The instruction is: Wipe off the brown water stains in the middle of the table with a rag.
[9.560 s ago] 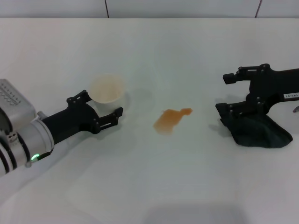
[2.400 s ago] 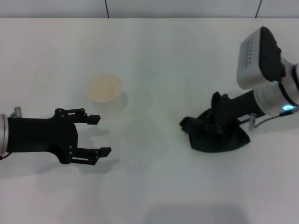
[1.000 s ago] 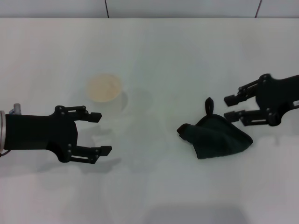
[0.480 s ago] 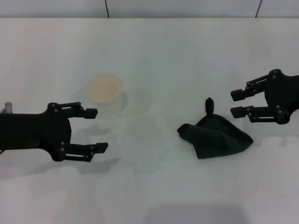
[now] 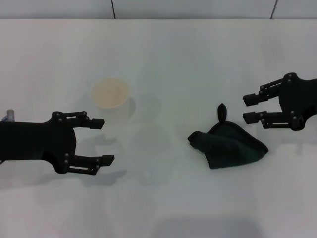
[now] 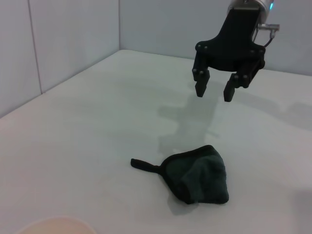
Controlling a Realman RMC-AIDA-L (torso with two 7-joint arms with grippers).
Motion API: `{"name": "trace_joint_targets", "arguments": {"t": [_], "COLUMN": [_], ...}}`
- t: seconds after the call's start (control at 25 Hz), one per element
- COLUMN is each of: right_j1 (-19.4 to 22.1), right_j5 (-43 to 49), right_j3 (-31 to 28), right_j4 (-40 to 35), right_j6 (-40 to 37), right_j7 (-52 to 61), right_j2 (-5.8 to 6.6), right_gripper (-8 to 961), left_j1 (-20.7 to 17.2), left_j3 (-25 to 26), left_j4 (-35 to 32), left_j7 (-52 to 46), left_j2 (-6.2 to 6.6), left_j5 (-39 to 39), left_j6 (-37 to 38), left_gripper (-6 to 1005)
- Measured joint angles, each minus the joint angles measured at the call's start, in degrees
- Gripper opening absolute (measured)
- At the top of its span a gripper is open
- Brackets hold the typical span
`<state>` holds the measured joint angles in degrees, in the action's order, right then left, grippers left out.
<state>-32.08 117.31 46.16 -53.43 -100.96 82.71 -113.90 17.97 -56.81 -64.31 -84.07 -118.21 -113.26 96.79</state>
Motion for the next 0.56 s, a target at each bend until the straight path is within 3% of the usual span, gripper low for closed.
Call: {"name": "trace_joint_targets", "arguments": {"t": [0.56], "right_j1": [0.0], "right_j5": [0.01], "right_j3": [-0.02], "right_j4": [0.08], "right_j6": [1.12], "right_j7": [-0.19], "right_j2": [-0.56], "right_gripper": [379], "left_j1": [0.05], "left_j3": [-0.07], "left_j4": [0.07], "left_j7": [-0.17], "left_j2": [-0.11], "left_j5": [-0.08], "left_j6": [-0.36], "left_gripper": [863]}}
